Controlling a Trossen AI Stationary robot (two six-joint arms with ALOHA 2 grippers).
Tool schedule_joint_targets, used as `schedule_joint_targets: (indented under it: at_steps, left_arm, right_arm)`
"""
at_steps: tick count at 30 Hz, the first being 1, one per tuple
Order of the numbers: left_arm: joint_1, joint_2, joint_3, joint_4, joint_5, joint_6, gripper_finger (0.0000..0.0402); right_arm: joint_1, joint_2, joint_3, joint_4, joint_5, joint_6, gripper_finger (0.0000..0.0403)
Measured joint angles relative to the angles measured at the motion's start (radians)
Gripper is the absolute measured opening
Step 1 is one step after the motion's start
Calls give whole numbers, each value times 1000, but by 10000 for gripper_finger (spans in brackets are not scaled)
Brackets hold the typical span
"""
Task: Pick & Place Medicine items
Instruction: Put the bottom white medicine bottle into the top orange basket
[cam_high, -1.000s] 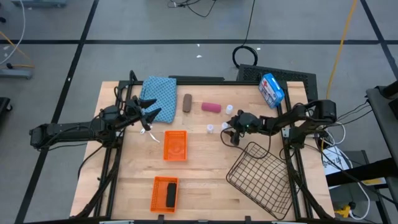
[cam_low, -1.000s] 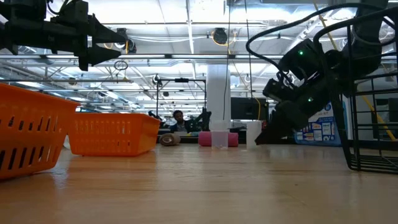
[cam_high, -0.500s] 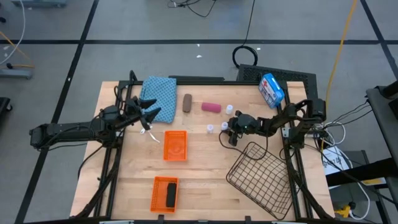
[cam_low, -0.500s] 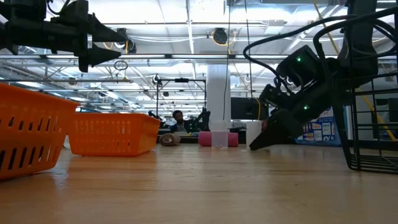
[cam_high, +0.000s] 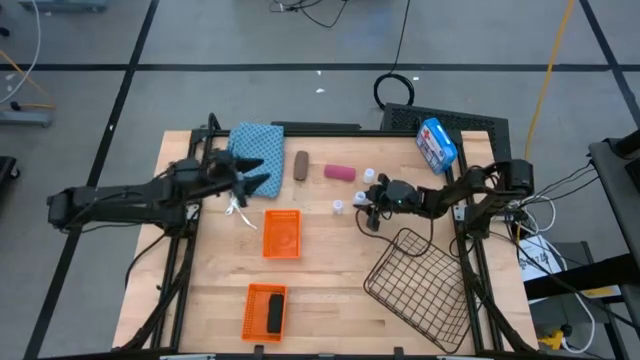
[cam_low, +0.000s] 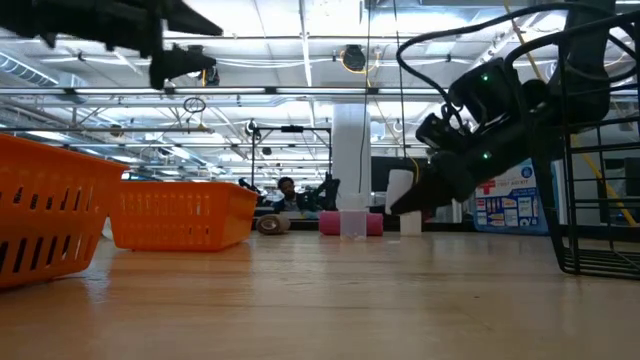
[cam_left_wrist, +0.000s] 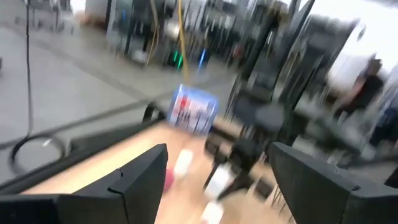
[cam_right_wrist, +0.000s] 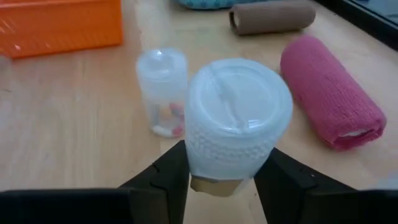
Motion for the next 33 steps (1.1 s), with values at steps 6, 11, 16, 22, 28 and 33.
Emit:
schedule_joint_targets:
  at_steps: [6, 11, 16, 22, 28, 33]
  left_arm:
    - [-5, 304, 261, -179, 34, 90, 292]
    - [-14, 547, 428, -198, 199, 162, 292]
    - [-57, 747, 607, -302, 234, 265, 292]
    - [-111, 958, 812, -441, 235, 342, 292]
    - [-150, 1092, 913, -492, 235, 397, 292]
    - [-161, 1146, 920, -479, 189, 397, 292]
  right_arm:
    - [55, -1, 48, -3, -40, -11, 144]
    - [103, -1, 110, -34, -50, -49, 142]
    - [135, -2, 133, -37, -50, -70, 147]
    - [148, -2, 136, -38, -50, -90, 144]
    - [148, -2, 137, -53, -48, -91, 147]
    - [148, -2, 137, -80, -48, -92, 144]
